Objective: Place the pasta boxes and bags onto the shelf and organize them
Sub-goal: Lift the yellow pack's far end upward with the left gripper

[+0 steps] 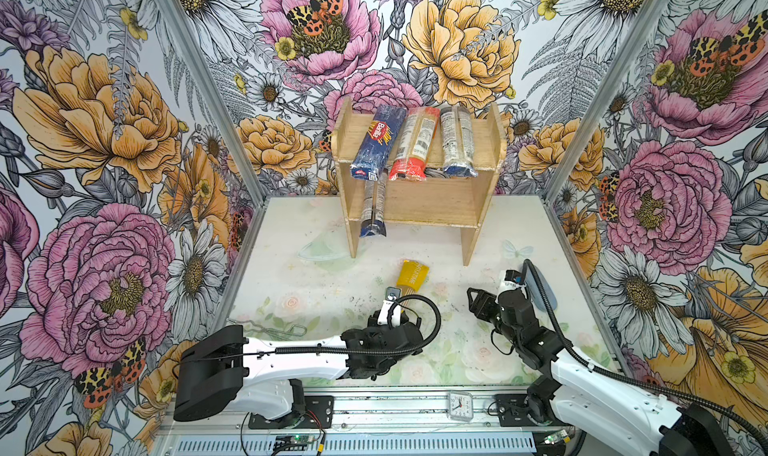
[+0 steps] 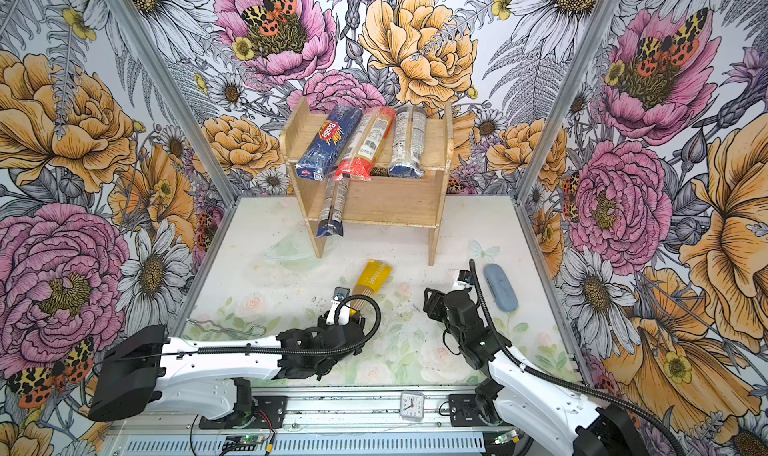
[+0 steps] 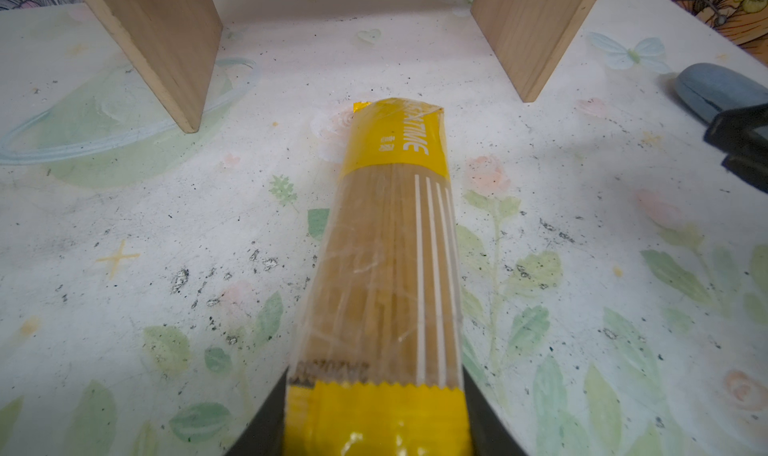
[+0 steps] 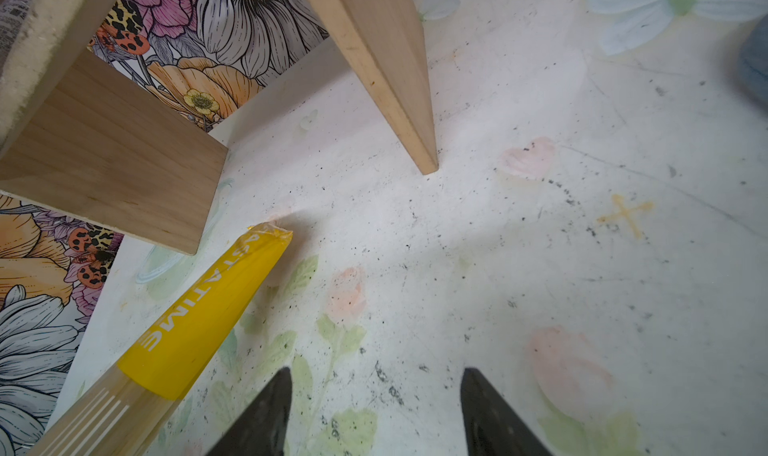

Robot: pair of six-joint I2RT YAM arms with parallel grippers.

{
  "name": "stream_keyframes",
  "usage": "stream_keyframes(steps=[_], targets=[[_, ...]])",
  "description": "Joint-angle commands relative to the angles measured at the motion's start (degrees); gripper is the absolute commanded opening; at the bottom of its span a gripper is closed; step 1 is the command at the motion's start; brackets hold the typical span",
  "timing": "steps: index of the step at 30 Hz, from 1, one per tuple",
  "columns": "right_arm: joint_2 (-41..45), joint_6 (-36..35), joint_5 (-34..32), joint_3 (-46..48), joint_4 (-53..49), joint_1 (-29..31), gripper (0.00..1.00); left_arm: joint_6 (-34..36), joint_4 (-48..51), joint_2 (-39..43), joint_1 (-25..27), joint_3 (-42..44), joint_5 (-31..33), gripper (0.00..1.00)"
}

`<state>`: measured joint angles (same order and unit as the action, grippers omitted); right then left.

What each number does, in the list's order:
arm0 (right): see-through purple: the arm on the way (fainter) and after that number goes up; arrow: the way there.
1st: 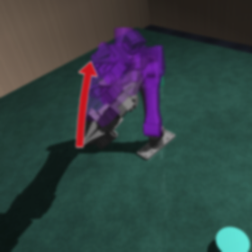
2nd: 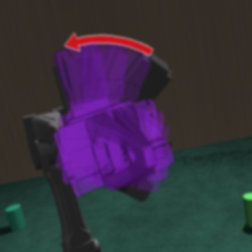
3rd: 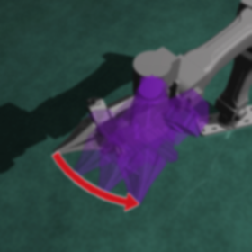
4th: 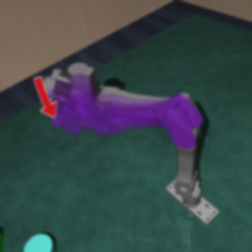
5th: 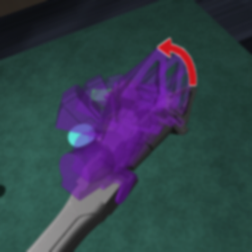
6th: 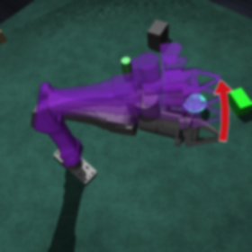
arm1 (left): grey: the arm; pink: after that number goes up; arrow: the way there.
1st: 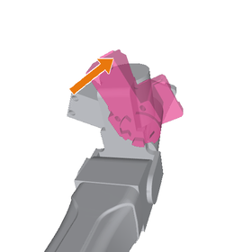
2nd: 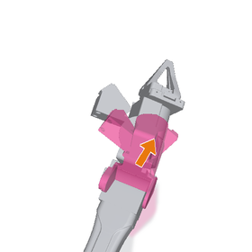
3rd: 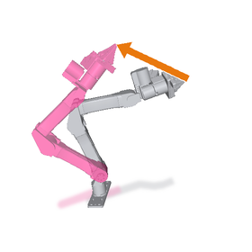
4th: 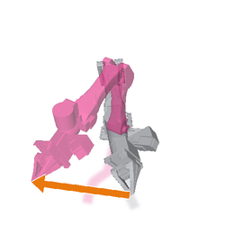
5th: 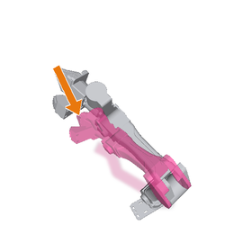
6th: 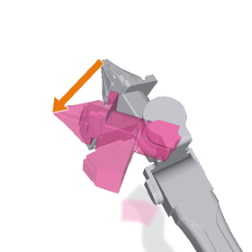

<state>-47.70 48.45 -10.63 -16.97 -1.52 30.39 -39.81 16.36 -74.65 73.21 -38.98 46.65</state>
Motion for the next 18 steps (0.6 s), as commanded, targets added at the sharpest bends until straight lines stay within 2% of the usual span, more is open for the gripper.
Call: stream_keyframes(steps=[1, 18], targets=[[-0.3, 0.1, 0.0, -0.9, -0.1, -0.3, 0.66, 2.2, -8.5, 2.4, 0.0, -0.7, 5.7, 0.0], [-1.0, 0.0, -0.2, -0.6, -0.1, -0.7, 0.66, 12.2, -18.4, 5.5, 4.7, 0.7, 11.6, 0.0]])
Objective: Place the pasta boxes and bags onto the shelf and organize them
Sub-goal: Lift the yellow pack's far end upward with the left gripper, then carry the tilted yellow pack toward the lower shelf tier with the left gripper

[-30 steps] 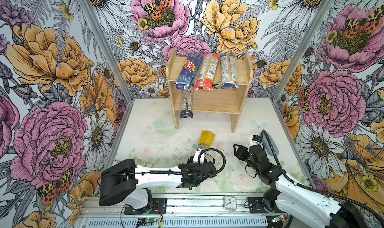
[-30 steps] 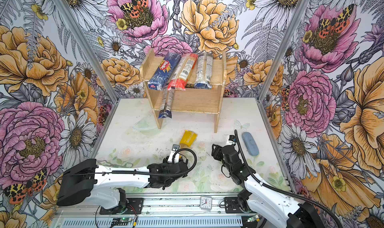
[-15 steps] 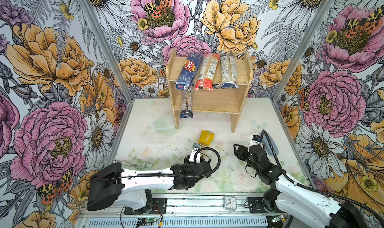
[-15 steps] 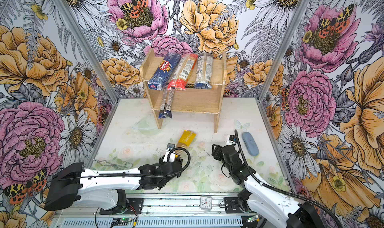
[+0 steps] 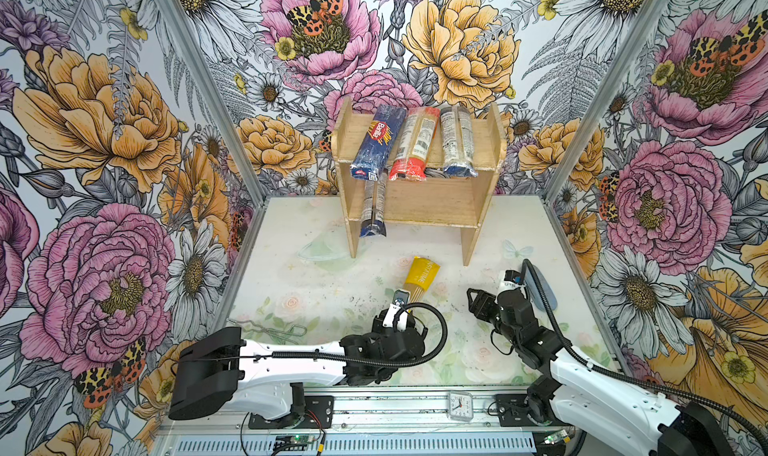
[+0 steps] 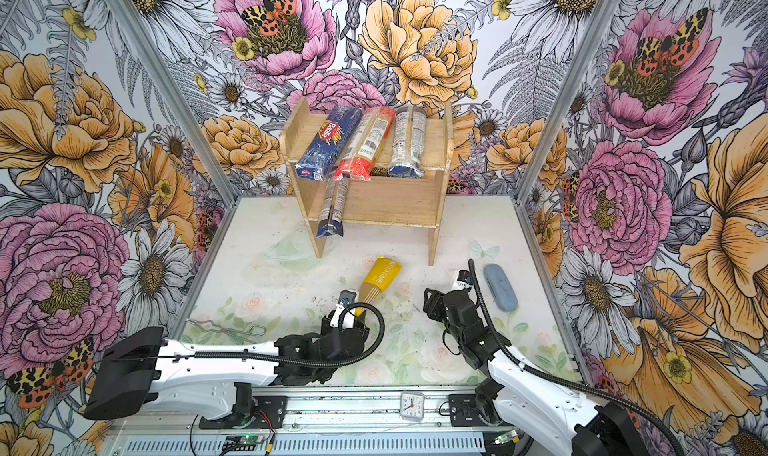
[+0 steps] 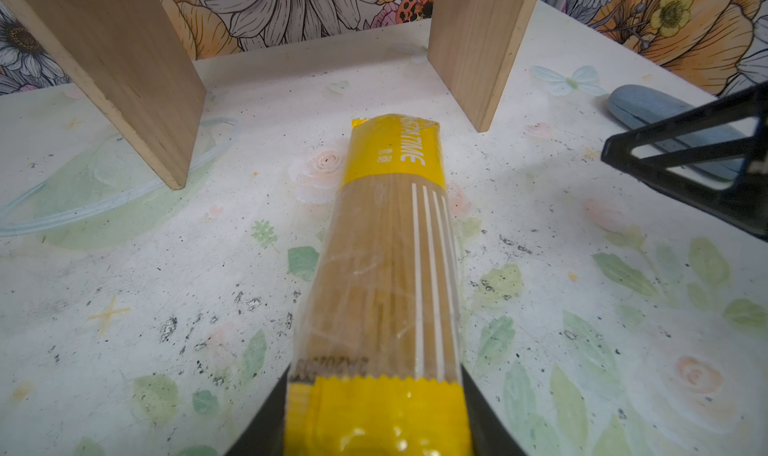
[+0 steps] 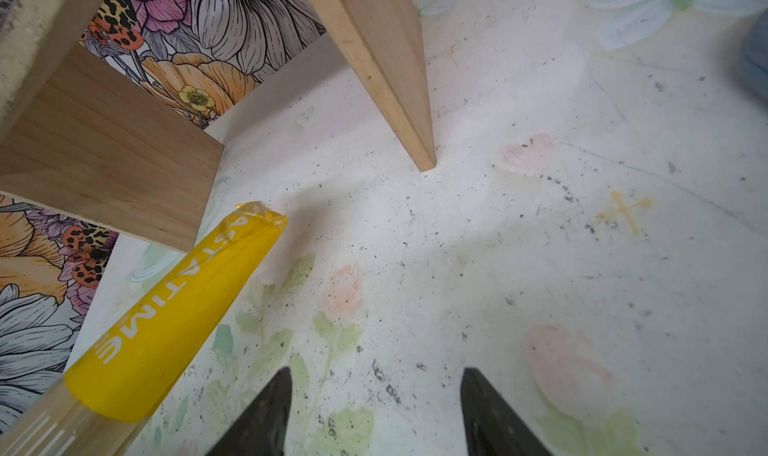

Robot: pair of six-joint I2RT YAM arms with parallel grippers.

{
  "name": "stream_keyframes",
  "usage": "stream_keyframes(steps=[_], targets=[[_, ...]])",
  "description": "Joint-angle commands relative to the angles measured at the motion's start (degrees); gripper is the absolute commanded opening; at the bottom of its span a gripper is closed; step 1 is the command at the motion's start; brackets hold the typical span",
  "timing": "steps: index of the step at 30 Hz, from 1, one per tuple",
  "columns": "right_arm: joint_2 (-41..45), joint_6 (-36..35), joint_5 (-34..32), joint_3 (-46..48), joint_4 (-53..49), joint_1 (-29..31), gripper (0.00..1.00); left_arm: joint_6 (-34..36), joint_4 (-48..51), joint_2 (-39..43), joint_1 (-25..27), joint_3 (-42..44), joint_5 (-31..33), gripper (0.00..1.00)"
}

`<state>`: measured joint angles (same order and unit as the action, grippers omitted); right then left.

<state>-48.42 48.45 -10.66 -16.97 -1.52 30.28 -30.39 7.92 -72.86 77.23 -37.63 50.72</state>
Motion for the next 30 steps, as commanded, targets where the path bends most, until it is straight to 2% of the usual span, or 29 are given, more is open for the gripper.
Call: stream_keyframes(steps=[1, 8, 30], targets=[[-0.2, 0.0, -0.1, -0.6, -0.1, -0.6, 0.66, 3.2, -10.4, 4.1, 0.6, -0.5, 7.6, 0.0], [-0.7, 0.1, 0.0, -0.3, -0.1, -0.7, 0.66, 6.2, -11.6, 5.9, 1.3, -0.8, 8.8, 0.0], [-1.4, 0.3, 0.0, 0.0, -0.1, -0.9, 0.66, 24.7, -26.0, 7.7, 3.7, -3.4, 10.1, 0.0]])
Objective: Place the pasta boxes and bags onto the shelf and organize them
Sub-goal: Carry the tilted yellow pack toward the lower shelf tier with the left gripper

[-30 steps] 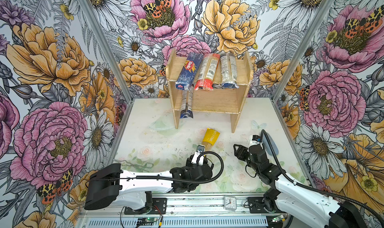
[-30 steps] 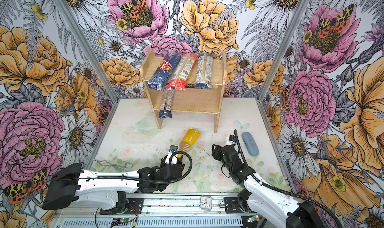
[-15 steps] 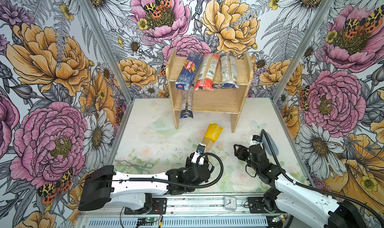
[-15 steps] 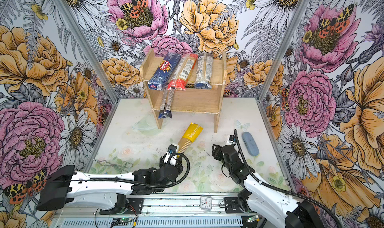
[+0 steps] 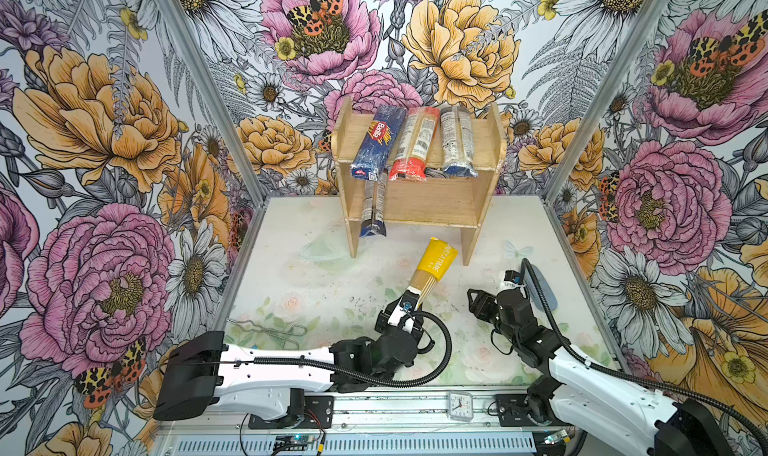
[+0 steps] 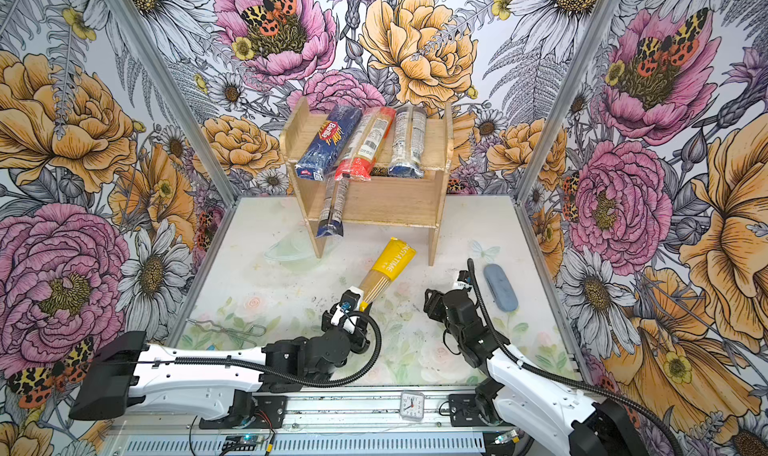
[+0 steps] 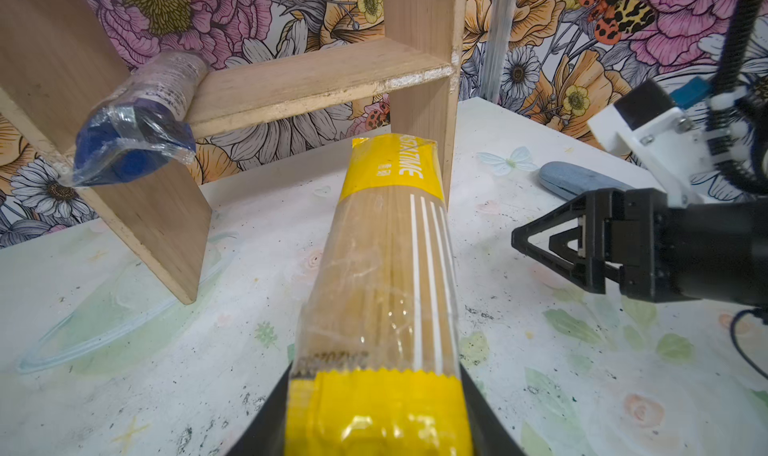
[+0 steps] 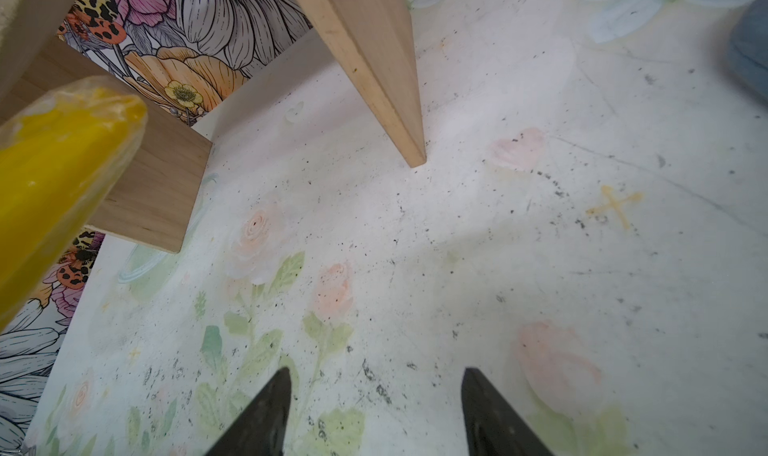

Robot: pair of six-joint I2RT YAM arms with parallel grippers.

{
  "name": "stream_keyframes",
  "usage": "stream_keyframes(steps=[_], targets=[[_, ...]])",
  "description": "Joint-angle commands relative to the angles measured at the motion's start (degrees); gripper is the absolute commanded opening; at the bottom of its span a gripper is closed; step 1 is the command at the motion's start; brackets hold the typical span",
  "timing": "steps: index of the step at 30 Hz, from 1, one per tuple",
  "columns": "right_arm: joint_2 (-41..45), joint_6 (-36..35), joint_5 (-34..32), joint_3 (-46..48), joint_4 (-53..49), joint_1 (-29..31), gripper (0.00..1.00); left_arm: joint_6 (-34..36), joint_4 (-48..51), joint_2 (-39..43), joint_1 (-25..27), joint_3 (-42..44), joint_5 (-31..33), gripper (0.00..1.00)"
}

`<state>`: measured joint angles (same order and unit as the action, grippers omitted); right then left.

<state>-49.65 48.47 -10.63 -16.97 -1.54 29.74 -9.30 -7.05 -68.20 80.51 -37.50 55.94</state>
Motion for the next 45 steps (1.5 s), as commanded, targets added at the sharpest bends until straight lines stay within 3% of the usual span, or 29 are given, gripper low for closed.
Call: stream_keyframes(steps=[1, 22, 45], targets=[[-0.2, 0.3, 0.0, 0.0, -0.1, -0.4, 0.66, 3.8, -11.4, 3.0, 0.4, -3.6, 5.1, 0.0], [-0.9, 0.6, -0.3, 0.0, 0.0, -0.6, 0.66, 11.9, -19.7, 5.4, 0.6, -1.8, -4.0, 0.0], [-1.1, 0.3, -0.2, 0.0, 0.0, -0.9, 0.66, 18.8, -29.3, -1.5, -3.8, -7.4, -5.7, 0.0]])
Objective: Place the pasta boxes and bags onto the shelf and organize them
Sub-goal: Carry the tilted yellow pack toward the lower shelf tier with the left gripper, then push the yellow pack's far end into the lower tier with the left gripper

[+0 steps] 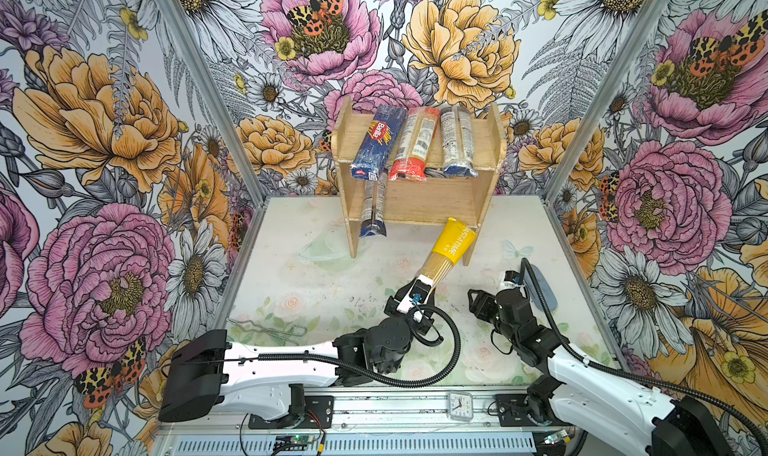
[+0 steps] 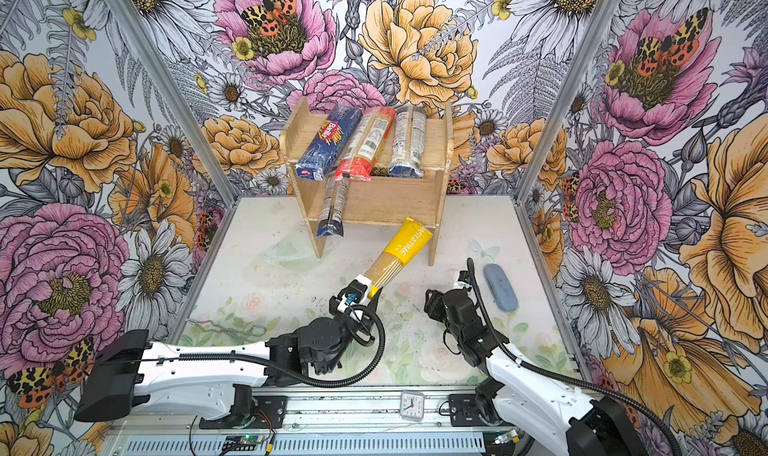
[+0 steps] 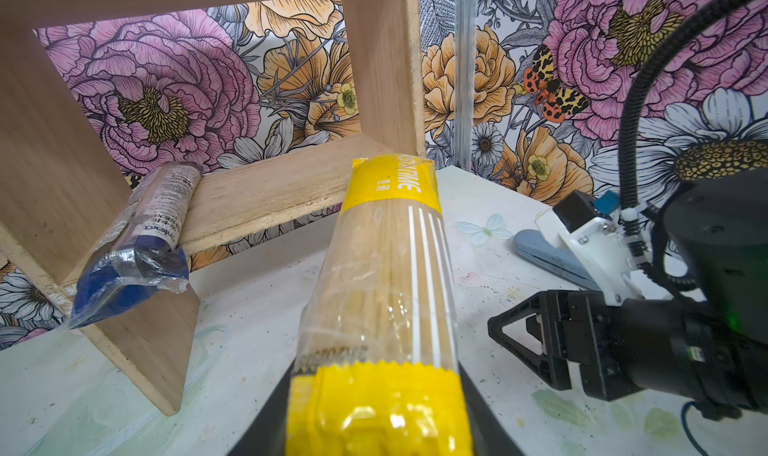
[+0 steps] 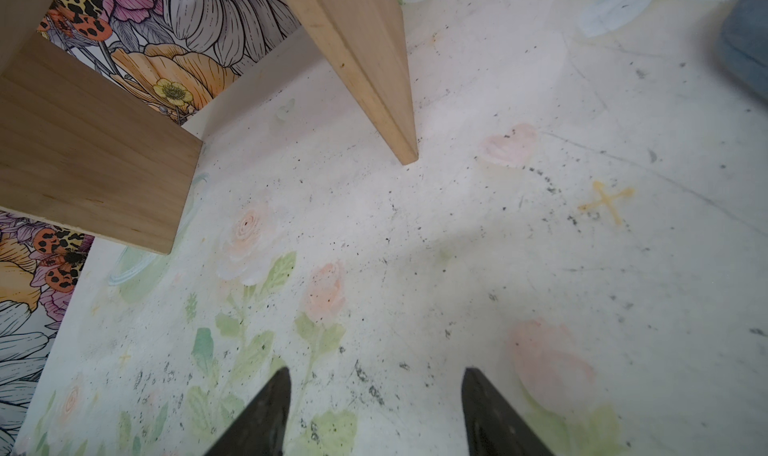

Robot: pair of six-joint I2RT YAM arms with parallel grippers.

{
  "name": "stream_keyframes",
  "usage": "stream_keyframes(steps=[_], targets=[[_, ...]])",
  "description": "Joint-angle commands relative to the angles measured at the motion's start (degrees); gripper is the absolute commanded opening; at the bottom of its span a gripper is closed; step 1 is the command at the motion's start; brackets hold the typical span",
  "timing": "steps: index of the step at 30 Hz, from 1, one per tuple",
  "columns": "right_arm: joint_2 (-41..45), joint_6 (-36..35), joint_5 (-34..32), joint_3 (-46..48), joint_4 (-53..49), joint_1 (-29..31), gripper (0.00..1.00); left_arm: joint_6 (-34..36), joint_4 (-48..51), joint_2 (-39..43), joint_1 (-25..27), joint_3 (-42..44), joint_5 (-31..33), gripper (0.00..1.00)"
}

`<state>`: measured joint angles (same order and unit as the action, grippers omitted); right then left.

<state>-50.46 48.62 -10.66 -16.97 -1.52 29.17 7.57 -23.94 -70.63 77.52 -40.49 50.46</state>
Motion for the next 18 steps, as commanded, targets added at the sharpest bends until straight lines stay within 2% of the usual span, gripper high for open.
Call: stream_keyframes(steps=[1, 5, 6, 9, 18], targets=[[-0.3, 0.2, -0.2, 0.0, -0.1, -0.3, 0.67, 2.2, -12.6, 0.6, -1.0, -4.8, -0.2, 0.0], [-0.4, 0.2, -0.1, 0.0, -0.1, -0.4, 0.67, 3.0, -13.9, -1.0, -1.1, -6.1, -0.2, 0.0], [-0.5, 0.1, 0.0, 0.0, 0.0, -0.5, 0.67, 3.2, -14.2, -1.5, -2.8, -6.5, -0.1, 0.0], [-0.5, 0.0, 0.0, 0.2, 0.0, -0.5, 0.67, 4.3, -15.4, -3.3, -3.4, -7.9, 0.4, 0.0], [0.2, 0.0, 0.1, 0.7, 0.0, -0.8, 0.67, 8.9, -19.4, -9.4, -5.8, -13.4, 5.1, 0.0]])
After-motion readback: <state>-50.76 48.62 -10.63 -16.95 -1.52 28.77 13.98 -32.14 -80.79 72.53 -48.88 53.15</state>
